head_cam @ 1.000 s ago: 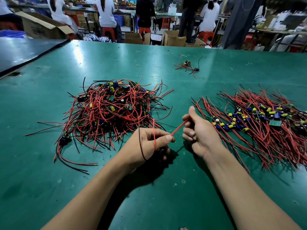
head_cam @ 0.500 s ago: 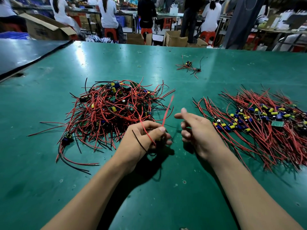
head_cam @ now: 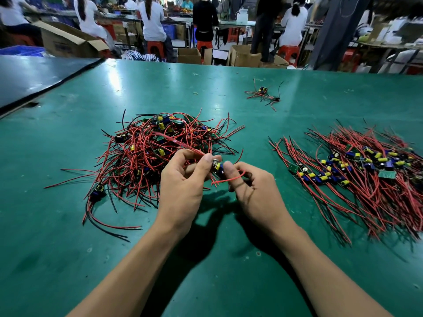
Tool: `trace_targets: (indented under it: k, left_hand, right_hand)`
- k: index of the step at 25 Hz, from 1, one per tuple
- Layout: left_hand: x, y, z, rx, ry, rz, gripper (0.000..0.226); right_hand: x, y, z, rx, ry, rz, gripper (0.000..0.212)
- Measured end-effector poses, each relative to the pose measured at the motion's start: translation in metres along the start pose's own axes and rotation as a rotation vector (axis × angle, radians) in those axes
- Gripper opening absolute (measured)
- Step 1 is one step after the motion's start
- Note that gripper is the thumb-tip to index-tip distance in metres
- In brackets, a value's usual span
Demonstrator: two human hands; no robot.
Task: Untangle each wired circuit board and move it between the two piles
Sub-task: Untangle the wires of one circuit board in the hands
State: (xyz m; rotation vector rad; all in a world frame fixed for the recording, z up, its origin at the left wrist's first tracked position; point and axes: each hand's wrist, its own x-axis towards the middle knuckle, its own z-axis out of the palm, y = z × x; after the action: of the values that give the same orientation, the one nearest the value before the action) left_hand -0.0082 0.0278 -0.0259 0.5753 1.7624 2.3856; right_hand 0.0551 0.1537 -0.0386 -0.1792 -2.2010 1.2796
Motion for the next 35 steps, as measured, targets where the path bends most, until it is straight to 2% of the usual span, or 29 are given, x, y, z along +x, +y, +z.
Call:
trace_targets:
  k: [2, 4, 7, 9, 13, 15, 16, 19, 24, 27, 35]
  left_hand:
    - [0.000, 0.000, -0.001, -0.012, 0.021, -0.035, 0.005]
    - [0.000, 0.000, -0.002, -0.052, -0.033, -0.102, 0.014]
    - [0.002, 0.004, -0.006, -0.173, -0.208, -0.267, 0.034]
    - [0.001, 0.007, -0.005, -0.259, -0.301, -0.371, 0.038]
    - [0.002, 0.009, 0.000, -0.294, -0.327, -0.547, 0.020]
    - [0.004, 0.009, 0.001, -0.206, -0.339, -0.617, 0.037]
    - [0.004, 0.007, 0.000, -0.183, -0.349, -0.614, 0.039]
    - [-0.003, 0.004, 0.000, -0.203, -0.374, -0.571, 0.024]
    - [-0.001, 0.000, 0.002, -0.152, -0.368, -0.569, 0.027]
    - [-0.001, -0.001, 0.005, -0.070, -0.383, -0.575, 0.018]
    - [-0.004, -0.001, 0.008, -0.058, -0.367, -0.577, 0.011]
  right_hand:
    - [0.003, -0.001, -0.003, 0.025, 0.011, 0.047, 0.046]
    - [0.006, -0.001, -0.005, 0.070, -0.002, 0.079, 0.043]
    - [0.009, 0.000, -0.012, 0.367, -0.080, 0.246, 0.042]
    - [0.010, 0.001, -0.020, 0.525, -0.125, 0.359, 0.038]
    - [0.011, 0.005, -0.027, 0.564, -0.223, 0.421, 0.036]
    - [0.011, 0.007, -0.028, 0.516, -0.270, 0.424, 0.035]
    - [0.012, 0.007, -0.028, 0.490, -0.284, 0.422, 0.035]
    - [0.010, 0.010, -0.029, 0.506, -0.246, 0.443, 0.031]
    - [0.015, 0.013, -0.027, 0.558, -0.111, 0.494, 0.033]
    - [0.015, 0.013, -0.024, 0.603, -0.116, 0.516, 0.031]
    - [0.012, 0.015, -0.020, 0.620, -0.188, 0.599, 0.038]
